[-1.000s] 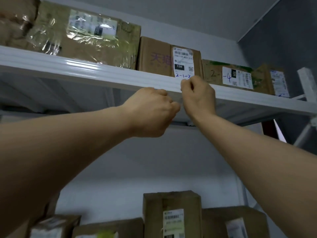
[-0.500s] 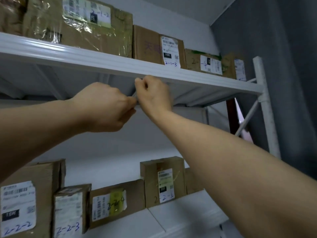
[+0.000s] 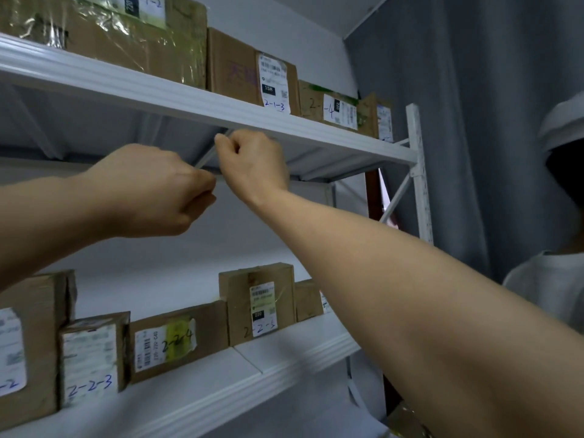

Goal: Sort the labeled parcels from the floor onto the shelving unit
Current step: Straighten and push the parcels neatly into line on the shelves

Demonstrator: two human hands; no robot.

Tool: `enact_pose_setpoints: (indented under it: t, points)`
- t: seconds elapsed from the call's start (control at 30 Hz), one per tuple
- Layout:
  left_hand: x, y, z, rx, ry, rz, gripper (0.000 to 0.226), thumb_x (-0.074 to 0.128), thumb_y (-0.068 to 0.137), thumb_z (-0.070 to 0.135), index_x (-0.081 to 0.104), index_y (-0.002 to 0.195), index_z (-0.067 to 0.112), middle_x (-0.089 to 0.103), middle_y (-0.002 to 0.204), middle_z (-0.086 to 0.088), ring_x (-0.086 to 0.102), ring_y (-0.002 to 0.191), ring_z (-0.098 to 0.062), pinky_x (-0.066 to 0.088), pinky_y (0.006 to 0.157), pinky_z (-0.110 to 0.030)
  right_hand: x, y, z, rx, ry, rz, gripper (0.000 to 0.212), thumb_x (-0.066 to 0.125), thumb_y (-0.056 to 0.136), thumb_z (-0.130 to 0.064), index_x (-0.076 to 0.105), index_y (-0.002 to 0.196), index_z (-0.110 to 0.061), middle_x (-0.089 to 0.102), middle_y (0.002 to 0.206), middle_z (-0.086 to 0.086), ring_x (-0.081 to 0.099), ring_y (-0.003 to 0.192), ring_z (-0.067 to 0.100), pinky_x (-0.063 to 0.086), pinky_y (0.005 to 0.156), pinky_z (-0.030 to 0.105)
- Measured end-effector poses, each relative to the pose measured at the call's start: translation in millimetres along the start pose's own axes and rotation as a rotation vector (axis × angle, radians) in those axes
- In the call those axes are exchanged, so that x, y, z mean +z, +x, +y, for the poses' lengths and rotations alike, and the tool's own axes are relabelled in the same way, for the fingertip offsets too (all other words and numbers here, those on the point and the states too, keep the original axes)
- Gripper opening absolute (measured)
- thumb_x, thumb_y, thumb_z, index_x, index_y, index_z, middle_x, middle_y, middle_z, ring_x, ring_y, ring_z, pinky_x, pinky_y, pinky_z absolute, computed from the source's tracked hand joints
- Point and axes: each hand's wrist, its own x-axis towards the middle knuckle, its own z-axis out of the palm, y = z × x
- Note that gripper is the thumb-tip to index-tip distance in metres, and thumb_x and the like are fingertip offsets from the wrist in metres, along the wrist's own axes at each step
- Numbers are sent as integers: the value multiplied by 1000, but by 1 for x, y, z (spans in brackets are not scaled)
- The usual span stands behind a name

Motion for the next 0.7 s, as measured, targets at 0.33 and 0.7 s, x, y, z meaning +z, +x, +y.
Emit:
enact_pose_setpoints:
  t: [0.33, 0.7]
  points:
    - [10, -32, 46, -45, -186, 3, 26, 47, 90, 40, 59, 76, 22, 49, 51, 3, 42, 39, -17, 42, 41, -29, -3, -51, 12, -28, -35, -68, 49, 55, 98, -28, 35, 53, -23, 41, 52, -5, 43, 54, 13, 25, 53, 33]
    - [27, -179, 156, -121, -465, -303, 25, 51, 93, 37, 65, 87, 18, 66, 70, -9, 61, 66, -38, 44, 54, -35, 32, -220, 51, 221, 264, -651, 38, 63, 91, -26, 58, 55, -16, 55, 45, -6, 48, 42, 7, 36, 48, 21]
